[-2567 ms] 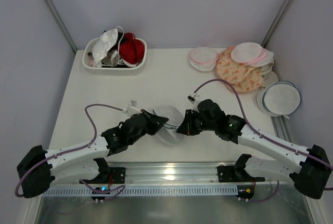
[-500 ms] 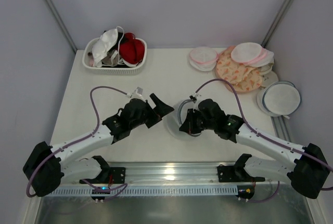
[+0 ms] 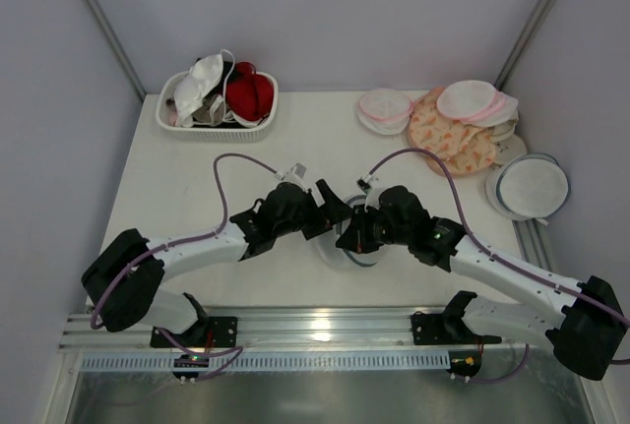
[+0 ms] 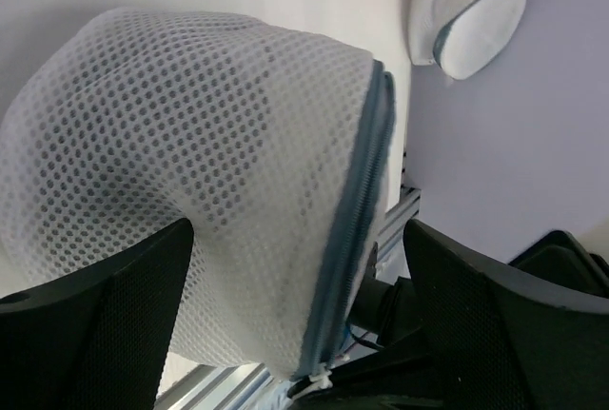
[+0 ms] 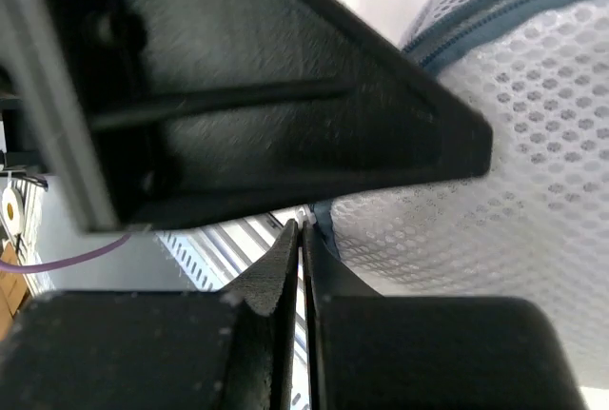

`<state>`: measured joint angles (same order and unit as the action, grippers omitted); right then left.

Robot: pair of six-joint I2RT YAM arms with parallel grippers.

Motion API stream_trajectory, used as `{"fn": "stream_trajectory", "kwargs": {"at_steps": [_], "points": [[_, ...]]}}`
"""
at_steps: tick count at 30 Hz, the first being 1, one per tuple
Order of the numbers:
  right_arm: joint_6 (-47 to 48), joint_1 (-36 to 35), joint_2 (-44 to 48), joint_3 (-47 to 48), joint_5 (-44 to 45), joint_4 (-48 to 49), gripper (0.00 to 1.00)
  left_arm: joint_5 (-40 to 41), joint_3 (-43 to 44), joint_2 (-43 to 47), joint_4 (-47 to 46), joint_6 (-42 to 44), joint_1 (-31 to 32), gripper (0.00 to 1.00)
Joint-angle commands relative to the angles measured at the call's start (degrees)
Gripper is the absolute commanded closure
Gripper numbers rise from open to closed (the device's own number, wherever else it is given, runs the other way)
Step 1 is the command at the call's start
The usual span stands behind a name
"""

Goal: Unzip the laundry bag and remove the bra

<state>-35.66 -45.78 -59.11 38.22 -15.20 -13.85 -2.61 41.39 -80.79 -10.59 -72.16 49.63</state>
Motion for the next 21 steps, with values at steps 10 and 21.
{"fn": "stream_trajectory", "kwargs": {"at_steps": [10, 21], "points": [[2.7, -0.01, 1.1, 1.33, -0.8, -0.21, 0.96, -8.72, 5.37, -2.79, -6.29, 15.38, 1.53, 1.0], [3.67, 0.08, 2.95, 3.0, 2.46, -5.31, 0.96, 4.09, 0.11, 3.96, -1.11, 14.33, 1.44, 1.0]]}}
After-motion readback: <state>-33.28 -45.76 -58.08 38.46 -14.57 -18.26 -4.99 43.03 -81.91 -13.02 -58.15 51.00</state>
